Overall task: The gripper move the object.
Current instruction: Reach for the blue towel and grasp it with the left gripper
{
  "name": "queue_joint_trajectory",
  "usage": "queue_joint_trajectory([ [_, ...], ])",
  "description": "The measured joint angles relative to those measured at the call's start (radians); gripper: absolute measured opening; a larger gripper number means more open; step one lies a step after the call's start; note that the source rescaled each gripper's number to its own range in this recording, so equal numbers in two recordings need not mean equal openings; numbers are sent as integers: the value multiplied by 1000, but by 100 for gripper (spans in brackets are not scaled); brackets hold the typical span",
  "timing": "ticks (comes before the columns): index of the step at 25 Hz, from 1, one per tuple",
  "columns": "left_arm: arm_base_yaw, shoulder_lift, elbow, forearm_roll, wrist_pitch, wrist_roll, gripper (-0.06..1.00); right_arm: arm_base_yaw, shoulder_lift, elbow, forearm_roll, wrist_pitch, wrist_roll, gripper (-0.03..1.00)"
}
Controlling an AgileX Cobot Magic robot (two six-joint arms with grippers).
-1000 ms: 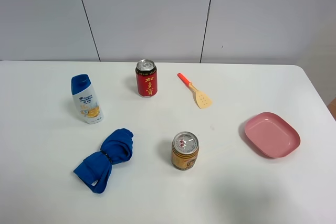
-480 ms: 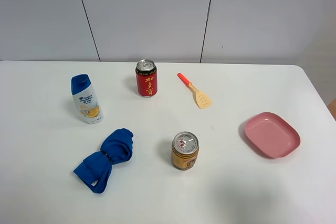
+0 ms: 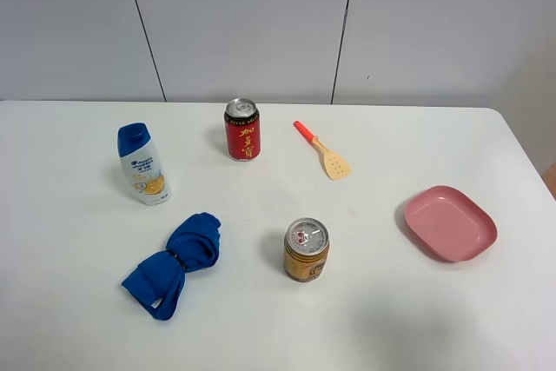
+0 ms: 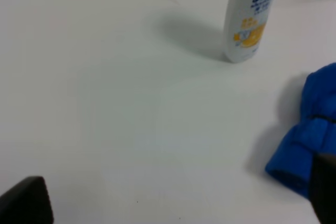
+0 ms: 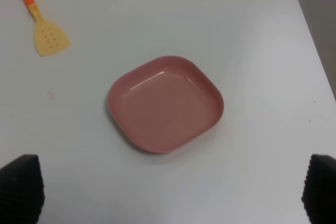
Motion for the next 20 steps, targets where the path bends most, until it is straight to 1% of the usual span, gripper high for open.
queue_joint_trajectory([
  [8,0,340,-115,-25,-11,109,100,0,0,0,0,0,0,100],
  [12,-12,461,-161,-26,-42,151,100,0,0,0,0,0,0,100],
  [13,-28,487,-171,-26,-53,156,100,0,0,0,0,0,0,100],
  [15,-87,534,-189,-26,-70,162,100,0,0,0,0,0,0,100],
  [20,-290,631,-213,-26,-113,155,100,0,0,0,0,0,0,100],
])
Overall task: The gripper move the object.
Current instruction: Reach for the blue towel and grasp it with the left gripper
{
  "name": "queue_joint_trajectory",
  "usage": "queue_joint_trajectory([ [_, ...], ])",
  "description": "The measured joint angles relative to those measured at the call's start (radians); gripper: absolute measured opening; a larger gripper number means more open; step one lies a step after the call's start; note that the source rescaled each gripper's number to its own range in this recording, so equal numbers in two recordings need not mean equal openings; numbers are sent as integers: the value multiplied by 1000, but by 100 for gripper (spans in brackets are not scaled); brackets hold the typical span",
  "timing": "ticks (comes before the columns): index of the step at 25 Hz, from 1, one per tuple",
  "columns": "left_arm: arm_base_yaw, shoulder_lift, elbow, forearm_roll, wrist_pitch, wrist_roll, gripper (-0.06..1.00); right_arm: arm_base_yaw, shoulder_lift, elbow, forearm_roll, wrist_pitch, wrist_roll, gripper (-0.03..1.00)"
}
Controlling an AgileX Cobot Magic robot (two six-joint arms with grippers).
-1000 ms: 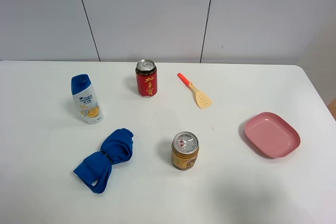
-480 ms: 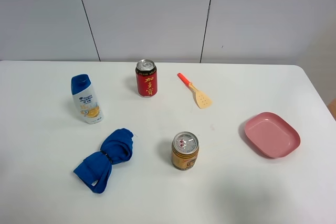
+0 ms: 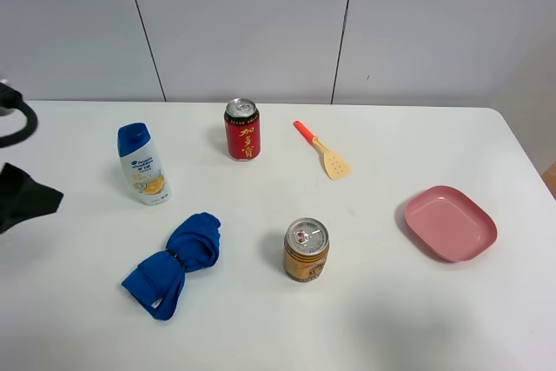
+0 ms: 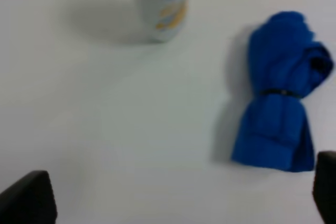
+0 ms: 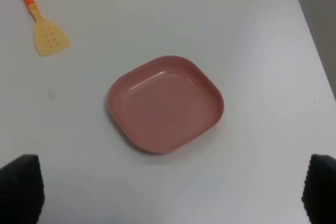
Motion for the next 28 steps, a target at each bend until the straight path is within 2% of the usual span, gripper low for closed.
queue_joint_trajectory([
  [3,-133,71,0,0,-39,-33,100,0,0,0,0,0,0,100],
  [6,-223,153,0,-3,-98,-76,100,0,0,0,0,0,0,100],
  [8,-255,217,0,-12,-144,-123,100,0,0,0,0,0,0,100],
  [13,-267,340,-1,-19,-174,-188,100,0,0,0,0,0,0,100],
  [20,-267,499,-1,-16,-264,-194,100,0,0,0,0,0,0,100],
  [28,-267,642,-1,-16,-298,-195,100,0,0,0,0,0,0,100],
])
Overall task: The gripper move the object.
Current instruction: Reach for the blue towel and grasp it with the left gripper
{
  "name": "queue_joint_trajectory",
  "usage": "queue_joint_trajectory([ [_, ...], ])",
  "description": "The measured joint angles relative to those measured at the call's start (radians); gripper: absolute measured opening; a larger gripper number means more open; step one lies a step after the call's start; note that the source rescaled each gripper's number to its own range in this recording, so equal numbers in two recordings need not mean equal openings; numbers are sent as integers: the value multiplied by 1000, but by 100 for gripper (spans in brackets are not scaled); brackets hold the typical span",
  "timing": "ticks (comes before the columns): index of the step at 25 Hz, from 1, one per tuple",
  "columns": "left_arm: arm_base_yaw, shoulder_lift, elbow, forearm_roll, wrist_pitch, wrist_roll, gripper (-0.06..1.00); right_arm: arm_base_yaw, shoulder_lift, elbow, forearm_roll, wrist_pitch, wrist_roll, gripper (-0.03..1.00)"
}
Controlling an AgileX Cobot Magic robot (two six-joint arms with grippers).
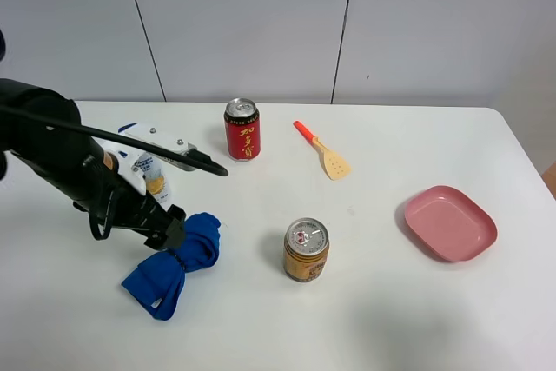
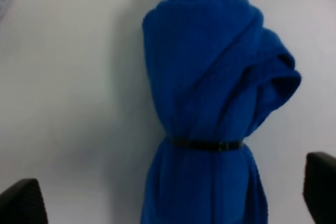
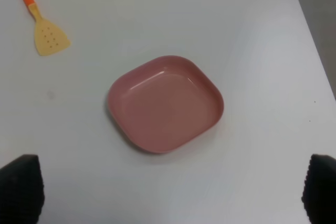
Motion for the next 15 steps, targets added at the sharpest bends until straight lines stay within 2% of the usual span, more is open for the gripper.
queue_joint_trajectory([
  [5,-15,71,0,-13,-8,0,100,0,0,0,0,0,0,100],
  [10,-72,150,0,-29,-58,0,100,0,0,0,0,0,0,100],
  [15,-80,200,0,-31,-103,4,100,0,0,0,0,0,0,100],
])
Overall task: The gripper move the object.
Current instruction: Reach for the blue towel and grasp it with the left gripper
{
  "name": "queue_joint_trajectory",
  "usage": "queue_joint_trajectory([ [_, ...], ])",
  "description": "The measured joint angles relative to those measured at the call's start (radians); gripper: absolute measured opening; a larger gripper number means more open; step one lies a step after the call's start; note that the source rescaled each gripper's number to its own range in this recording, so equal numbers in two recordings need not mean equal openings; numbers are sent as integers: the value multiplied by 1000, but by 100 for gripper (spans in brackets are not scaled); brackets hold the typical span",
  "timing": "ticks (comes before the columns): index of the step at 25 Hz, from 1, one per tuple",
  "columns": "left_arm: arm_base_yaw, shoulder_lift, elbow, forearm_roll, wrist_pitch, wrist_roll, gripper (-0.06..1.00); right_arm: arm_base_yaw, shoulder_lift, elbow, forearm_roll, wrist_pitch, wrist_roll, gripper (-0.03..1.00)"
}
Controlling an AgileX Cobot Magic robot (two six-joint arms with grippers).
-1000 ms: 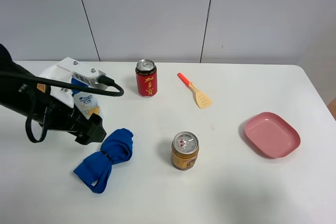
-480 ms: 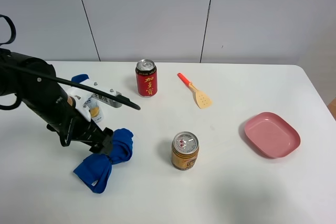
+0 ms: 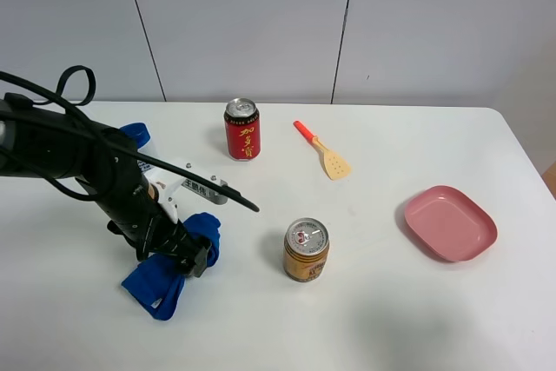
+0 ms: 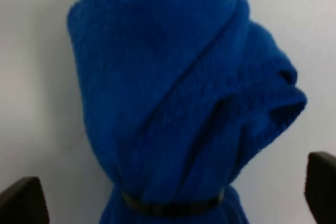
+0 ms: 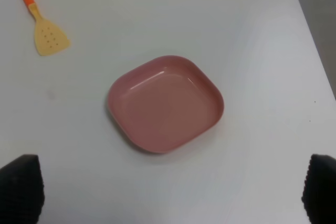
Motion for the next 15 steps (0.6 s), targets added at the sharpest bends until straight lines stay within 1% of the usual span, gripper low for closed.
queue_joint_trajectory([
  [4,0,6,0,-1,-23,0,100,0,0,0,0,0,0,100],
  [11,0,11,0,-4,-24,0,100,0,0,0,0,0,0,100],
  [15,0,56,-1,-15,-13,0,100,0,0,0,0,0,0,100],
])
